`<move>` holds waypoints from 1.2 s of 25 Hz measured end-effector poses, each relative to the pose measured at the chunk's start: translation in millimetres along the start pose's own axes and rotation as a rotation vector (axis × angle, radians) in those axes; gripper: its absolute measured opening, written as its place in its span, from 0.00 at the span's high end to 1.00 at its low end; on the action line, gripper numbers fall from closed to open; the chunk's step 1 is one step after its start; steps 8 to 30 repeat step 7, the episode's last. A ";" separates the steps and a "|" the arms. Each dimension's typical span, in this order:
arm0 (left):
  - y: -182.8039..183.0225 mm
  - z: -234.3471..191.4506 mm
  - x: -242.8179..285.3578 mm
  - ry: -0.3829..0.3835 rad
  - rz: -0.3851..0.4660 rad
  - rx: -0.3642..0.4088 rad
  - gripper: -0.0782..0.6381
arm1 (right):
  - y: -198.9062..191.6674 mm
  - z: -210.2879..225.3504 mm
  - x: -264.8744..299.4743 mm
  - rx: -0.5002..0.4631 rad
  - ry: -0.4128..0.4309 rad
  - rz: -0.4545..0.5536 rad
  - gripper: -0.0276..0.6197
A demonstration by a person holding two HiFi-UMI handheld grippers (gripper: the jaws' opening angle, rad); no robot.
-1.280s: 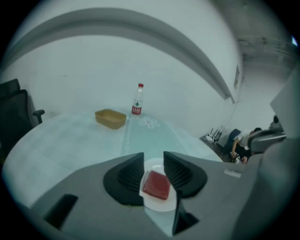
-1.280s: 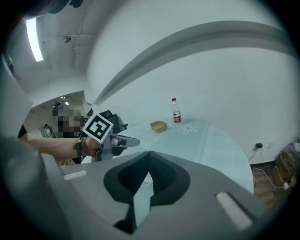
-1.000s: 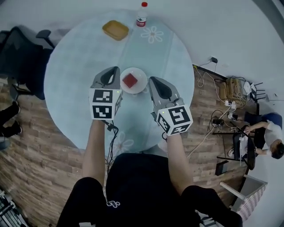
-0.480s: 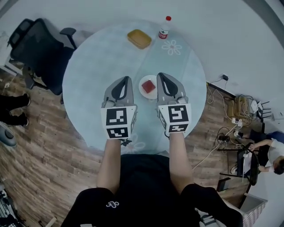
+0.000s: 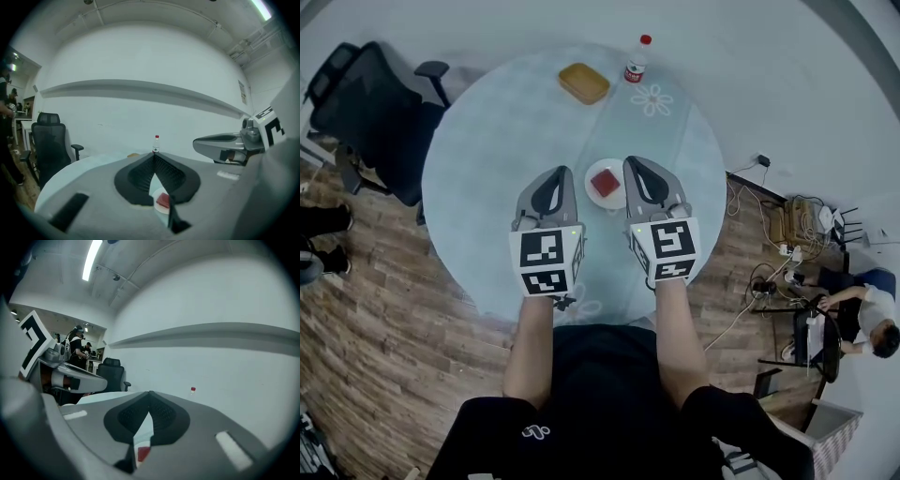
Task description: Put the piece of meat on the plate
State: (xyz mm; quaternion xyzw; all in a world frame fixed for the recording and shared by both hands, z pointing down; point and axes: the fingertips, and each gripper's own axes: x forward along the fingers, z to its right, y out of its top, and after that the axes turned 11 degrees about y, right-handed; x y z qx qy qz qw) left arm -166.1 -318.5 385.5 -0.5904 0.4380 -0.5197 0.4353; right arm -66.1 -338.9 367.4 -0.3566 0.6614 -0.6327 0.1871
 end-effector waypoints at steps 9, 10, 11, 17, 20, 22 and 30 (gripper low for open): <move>-6.0 3.9 0.5 -0.020 -0.012 0.006 0.89 | -6.1 -3.0 2.1 0.011 0.001 -0.010 0.94; -6.0 3.9 0.5 -0.020 -0.012 0.006 0.89 | -6.1 -3.0 2.1 0.011 0.001 -0.010 0.94; -6.0 3.9 0.5 -0.020 -0.012 0.006 0.89 | -6.1 -3.0 2.1 0.011 0.001 -0.010 0.94; -6.0 3.9 0.5 -0.020 -0.012 0.006 0.89 | -6.1 -3.0 2.1 0.011 0.001 -0.010 0.94; -6.0 3.9 0.5 -0.020 -0.012 0.006 0.89 | -6.1 -3.0 2.1 0.011 0.001 -0.010 0.94; -6.0 3.9 0.5 -0.020 -0.012 0.006 0.89 | -6.1 -3.0 2.1 0.011 0.001 -0.010 0.94; -6.0 3.9 0.5 -0.020 -0.012 0.006 0.89 | -6.1 -3.0 2.1 0.011 0.001 -0.010 0.94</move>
